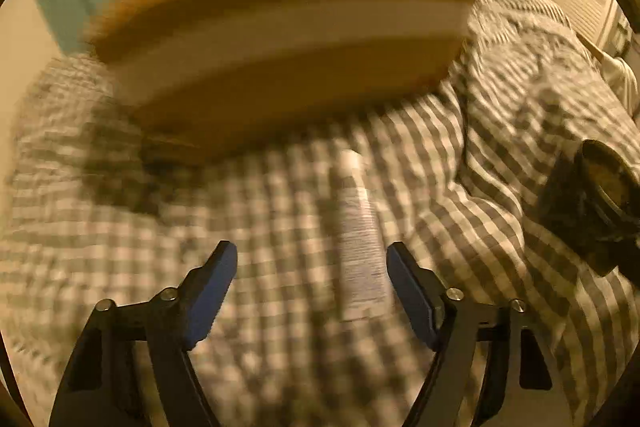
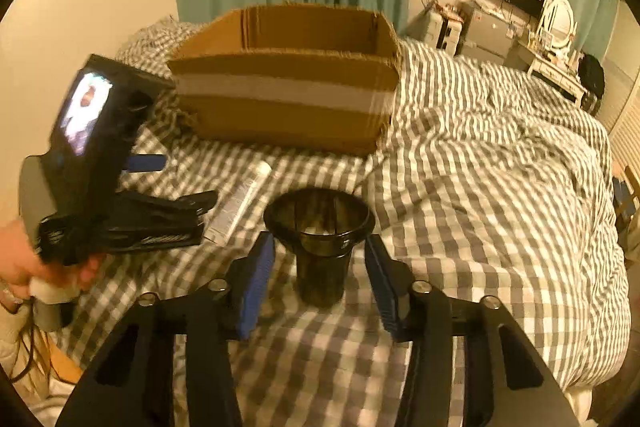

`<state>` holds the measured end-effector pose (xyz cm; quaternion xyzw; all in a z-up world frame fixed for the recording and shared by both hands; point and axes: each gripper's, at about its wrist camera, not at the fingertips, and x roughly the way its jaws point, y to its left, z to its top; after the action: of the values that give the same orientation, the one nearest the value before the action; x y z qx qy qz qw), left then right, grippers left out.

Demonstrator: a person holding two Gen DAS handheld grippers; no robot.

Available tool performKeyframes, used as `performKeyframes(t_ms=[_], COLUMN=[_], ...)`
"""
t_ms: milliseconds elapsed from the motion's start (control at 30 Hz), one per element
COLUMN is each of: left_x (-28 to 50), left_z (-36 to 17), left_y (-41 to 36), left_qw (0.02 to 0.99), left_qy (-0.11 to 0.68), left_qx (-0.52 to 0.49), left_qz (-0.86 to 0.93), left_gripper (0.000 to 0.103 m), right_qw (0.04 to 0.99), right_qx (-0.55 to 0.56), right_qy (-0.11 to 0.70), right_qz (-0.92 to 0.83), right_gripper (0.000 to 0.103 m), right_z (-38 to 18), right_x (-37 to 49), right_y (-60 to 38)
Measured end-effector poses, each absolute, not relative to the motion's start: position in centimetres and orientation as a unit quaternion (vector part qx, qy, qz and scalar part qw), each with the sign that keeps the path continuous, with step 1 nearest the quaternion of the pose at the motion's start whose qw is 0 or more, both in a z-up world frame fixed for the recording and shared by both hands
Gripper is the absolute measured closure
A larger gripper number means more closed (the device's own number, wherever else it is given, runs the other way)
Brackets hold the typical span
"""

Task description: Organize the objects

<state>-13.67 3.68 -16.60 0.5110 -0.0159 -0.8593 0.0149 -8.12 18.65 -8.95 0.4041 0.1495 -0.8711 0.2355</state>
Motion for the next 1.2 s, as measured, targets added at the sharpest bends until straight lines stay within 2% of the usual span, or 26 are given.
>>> performKeyframes(t_ms=[33, 100, 200, 267, 300, 333, 367, 667, 867, 1200], left_x=[-14.1, -15.0, -16.0, -16.3, -16.2, -15.9, -15.7, -11.1, -11.2, -11.4], left_z=[-17.3, -18.5, -20.2, -21.1, -21.1, -20.9, -20.5, -16.3, -13.7, -15.2], left_y=[4.1, 5.0, 5.2, 5.3, 5.4, 5.5, 5.4, 1.7, -1.1, -3.4], left_qw=[0.015, 0.016, 0.005, 0.008, 0.004, 0.002, 0.002, 0.023, 0.076, 0.098], left_qy=[-0.018, -0.032, -0.009, -0.012, -0.015, -0.018, -0.019, 0.05, 0.035, 0.057], left_qx=[0.514, 0.517, 0.527, 0.529, 0.526, 0.522, 0.521, 0.499, 0.468, 0.479], left_qz=[-0.858, -0.855, -0.85, -0.848, -0.851, -0.853, -0.854, -0.865, -0.88, -0.87], left_gripper=[0.032, 0.035, 0.053, 0.06, 0.069, 0.075, 0.076, 0.076, 0.076, 0.076], right_qw=[0.239, 0.24, 0.238, 0.238, 0.239, 0.24, 0.242, 0.258, 0.248, 0.217], right_qx=[0.412, 0.423, 0.431, 0.431, 0.428, 0.426, 0.423, 0.428, 0.487, 0.54], right_qy=[0.141, 0.12, 0.107, 0.098, 0.094, 0.092, 0.091, 0.103, 0.09, 0.093], right_qz=[-0.868, -0.866, -0.864, -0.865, -0.866, -0.868, -0.869, -0.86, -0.833, -0.808], right_gripper=[0.068, 0.068, 0.067, 0.058, 0.054, 0.046, 0.039, 0.026, 0.026, 0.026], right_z=[-9.6, -10.3, -10.9, -10.8, -10.6, -10.5, -10.4, -10.7, -14.5, -19.5], right_x=[-8.5, -9.1, -9.6, -9.6, -9.6, -9.6, -9.5, -11.5, -16.9, -20.0], right_y=[18.7, 19.0, 19.9, 20.2, 20.3, 20.4, 20.5, 17.1, 12.2, 9.3])
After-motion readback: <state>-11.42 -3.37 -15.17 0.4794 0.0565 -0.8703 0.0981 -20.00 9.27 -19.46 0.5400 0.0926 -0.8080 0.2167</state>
